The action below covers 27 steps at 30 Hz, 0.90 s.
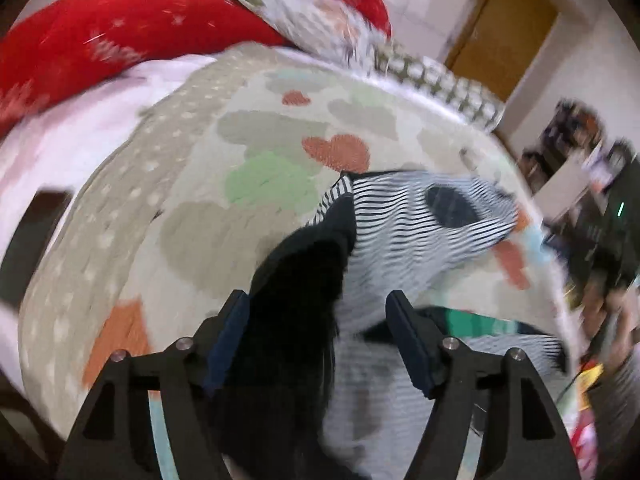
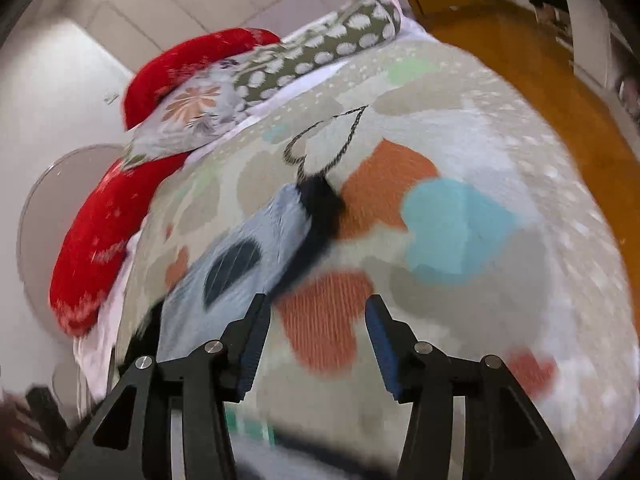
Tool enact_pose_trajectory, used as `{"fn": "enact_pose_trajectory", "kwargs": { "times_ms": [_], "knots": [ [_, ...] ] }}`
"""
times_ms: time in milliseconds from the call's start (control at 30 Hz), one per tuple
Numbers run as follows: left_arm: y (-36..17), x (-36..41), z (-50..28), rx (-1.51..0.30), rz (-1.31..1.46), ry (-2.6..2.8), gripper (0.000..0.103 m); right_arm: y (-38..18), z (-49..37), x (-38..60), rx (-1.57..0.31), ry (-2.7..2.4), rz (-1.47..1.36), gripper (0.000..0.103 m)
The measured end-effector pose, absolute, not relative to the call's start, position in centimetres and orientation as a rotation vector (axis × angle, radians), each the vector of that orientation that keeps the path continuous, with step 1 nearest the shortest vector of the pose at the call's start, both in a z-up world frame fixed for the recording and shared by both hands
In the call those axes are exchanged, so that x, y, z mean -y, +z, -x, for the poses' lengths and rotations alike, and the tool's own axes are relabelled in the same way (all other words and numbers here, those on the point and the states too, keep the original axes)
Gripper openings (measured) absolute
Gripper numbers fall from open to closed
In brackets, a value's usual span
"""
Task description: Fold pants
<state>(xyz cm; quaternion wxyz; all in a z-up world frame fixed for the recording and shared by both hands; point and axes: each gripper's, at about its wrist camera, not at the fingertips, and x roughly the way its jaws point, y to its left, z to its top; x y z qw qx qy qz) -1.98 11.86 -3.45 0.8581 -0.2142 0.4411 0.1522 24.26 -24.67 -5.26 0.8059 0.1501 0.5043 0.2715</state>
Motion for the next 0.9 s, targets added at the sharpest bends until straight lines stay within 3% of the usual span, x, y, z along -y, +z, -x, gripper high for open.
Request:
{"fn": "enact_pose_trajectory", "kwargs": {
  "times_ms": [100, 167, 200, 233, 267, 300, 567, 733, 833, 900],
  "knots": [
    [-5.9, -12.2, -2.4, -1.031, 0.358, 0.342, 0.067, -6.4, -28.1, 21.5, -1.093, 0.546, -0.322, 0.054],
    [-7.5, -13.2, -4.0, -1.097, 0.357, 0.379, 0.024, -7.4, -30.0, 19.4, -1.117, 0.544, -0.308, 0.055],
    [-8.2, -14.1, -4.6, -1.128, 0.393, 0.394, 0.014, -7.8, -30.5, 18.7, -1.131, 0.539, -0.295, 0.054],
    [-8.6, -15.3, -4.8, -1.122, 0.463, 0.400, 0.014, -8.4, -31.0, 18.1, -1.149, 0.545, -0.295, 0.049],
    [-8.5, -16.3, -4.8, -1.103, 0.511, 0.400, 0.013, -8.8, -31.3, 17.8, -1.161, 0.558, -0.307, 0.016],
    [-8.4, -16.9, -4.8, -1.094, 0.530, 0.410, 0.013, -9.2, -31.4, 17.7, -1.173, 0.560, -0.313, 0.013],
    [-7.0, -16.9, -5.4, -1.096, 0.495, 0.416, 0.013, -7.0, -26.1, 24.3, -1.080, 0.566, -0.378, 0.012],
    [-6.3, -17.0, -5.2, -1.067, 0.615, 0.382, 0.017, -8.8, -21.9, 28.4, -1.104, 0.496, -0.392, 0.015],
    [-3.5, -15.3, -2.9, -1.001, 0.605, 0.385, 0.033, -9.8, -20.5, 29.5, -1.088, 0.459, -0.390, 0.024],
    [-1.3, -13.9, -1.1, -0.940, 0.561, 0.405, 0.046, -9.2, -19.6, 30.4, -1.048, 0.459, -0.391, 0.037]
  ]
}}
